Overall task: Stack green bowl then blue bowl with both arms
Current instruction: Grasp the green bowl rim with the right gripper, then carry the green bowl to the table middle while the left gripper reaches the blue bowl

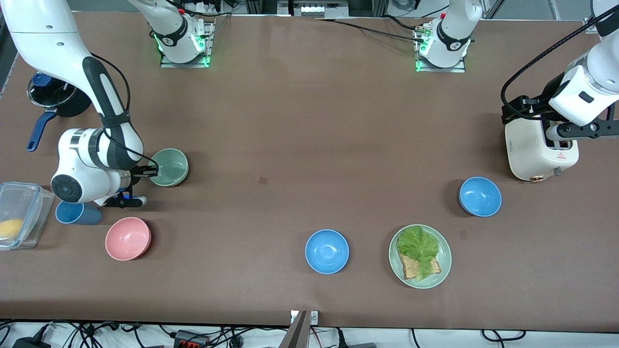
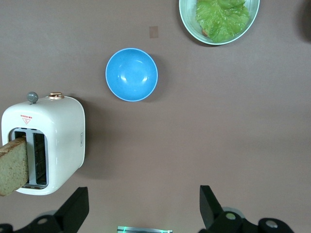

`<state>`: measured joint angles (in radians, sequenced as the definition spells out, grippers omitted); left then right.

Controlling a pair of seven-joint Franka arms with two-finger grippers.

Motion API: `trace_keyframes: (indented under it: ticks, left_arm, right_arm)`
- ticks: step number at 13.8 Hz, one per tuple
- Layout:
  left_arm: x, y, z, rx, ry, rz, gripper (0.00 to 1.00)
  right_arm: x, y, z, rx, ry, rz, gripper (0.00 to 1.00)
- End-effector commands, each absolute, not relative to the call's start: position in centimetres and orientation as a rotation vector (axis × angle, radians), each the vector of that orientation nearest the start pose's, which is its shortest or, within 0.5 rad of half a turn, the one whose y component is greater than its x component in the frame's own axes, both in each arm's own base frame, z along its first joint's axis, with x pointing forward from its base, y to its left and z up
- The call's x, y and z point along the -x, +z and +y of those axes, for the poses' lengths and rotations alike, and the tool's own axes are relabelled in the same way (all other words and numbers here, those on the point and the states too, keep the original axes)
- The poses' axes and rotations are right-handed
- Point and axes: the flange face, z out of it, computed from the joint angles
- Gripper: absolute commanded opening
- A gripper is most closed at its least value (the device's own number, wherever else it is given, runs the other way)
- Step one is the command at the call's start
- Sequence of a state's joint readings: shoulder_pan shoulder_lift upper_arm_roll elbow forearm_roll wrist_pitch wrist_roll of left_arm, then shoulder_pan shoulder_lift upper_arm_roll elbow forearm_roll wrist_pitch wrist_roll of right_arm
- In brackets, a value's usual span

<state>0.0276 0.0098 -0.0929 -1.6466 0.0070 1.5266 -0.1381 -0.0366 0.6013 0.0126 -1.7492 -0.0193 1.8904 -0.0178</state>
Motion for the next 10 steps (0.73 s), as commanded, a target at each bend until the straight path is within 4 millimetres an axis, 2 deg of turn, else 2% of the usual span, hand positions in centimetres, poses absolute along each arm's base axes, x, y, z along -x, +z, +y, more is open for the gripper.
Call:
trace_keyframes:
  ticks: [1, 3, 4, 6, 7, 8, 9, 10]
  left_arm:
    - [-55.0, 58.5, -3.9, 3.129, 0.210, -0.101, 1.00]
    - [-55.0, 58.4, -4.0, 3.128, 0.212, -0.103, 1.00]
    - [-55.0, 58.4, -3.8, 3.129, 0.212, -0.108, 1.00]
    - [-55.1, 58.2, -4.1, 3.128, 0.219, -0.098, 1.00]
    - [-55.2, 57.7, -4.2, 3.127, 0.233, -0.089, 1.00]
    - [-55.3, 57.4, -4.1, 3.126, 0.243, -0.091, 1.00]
    - [-55.6, 57.0, -3.6, 3.127, 0.250, -0.100, 1.00]
    - [-55.6, 57.3, -3.5, 3.128, 0.241, -0.105, 1.00]
  right_arm:
    - [-61.1, 21.1, 0.2, 3.045, 0.710, -0.029, 0.00]
    - [-61.4, 22.6, 2.6, 2.994, 0.673, -0.035, 0.00]
    - [-62.5, 24.2, 4.2, 2.960, 0.627, -0.044, 0.00]
    - [-63.8, 27.3, 10.1, 2.916, 0.592, -0.047, 0.00]
    - [-64.0, 27.8, 13.2, 2.927, 0.582, -0.015, 0.00]
    - [-64.1, 28.9, 17.9, 2.947, 0.542, -0.038, 0.00]
    - [-63.3, 29.2, 23.5, 2.969, 0.529, -0.073, 0.00]
    - [-62.8, 29.1, 27.6, 2.985, 0.518, -0.054, 0.00]
